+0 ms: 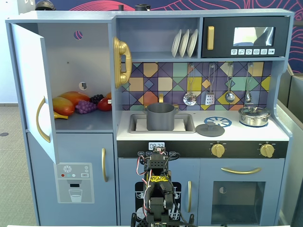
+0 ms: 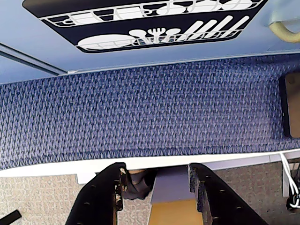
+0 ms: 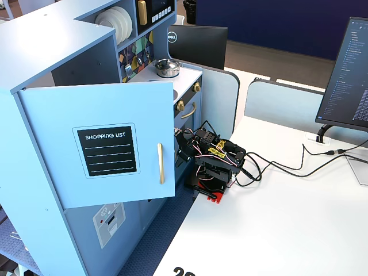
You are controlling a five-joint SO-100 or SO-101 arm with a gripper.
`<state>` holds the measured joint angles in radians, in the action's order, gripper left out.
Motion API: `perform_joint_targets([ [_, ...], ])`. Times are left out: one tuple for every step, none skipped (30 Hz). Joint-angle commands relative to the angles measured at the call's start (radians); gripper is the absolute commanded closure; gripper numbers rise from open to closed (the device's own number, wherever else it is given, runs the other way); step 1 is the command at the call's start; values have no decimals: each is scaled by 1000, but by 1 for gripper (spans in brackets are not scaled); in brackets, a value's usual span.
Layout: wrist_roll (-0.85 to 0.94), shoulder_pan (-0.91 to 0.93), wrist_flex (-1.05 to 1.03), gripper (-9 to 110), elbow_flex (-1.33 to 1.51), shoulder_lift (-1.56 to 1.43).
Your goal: Pick up the green pineapple from the left cabinet and place it in the gray recipient
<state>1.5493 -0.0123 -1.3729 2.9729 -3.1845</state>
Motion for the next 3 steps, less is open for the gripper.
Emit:
perform_joint_targets([
  [-38, 9, -158, 94, 28, 6],
  [-38, 9, -158, 94, 28, 6],
  [-38, 9, -158, 94, 28, 6],
])
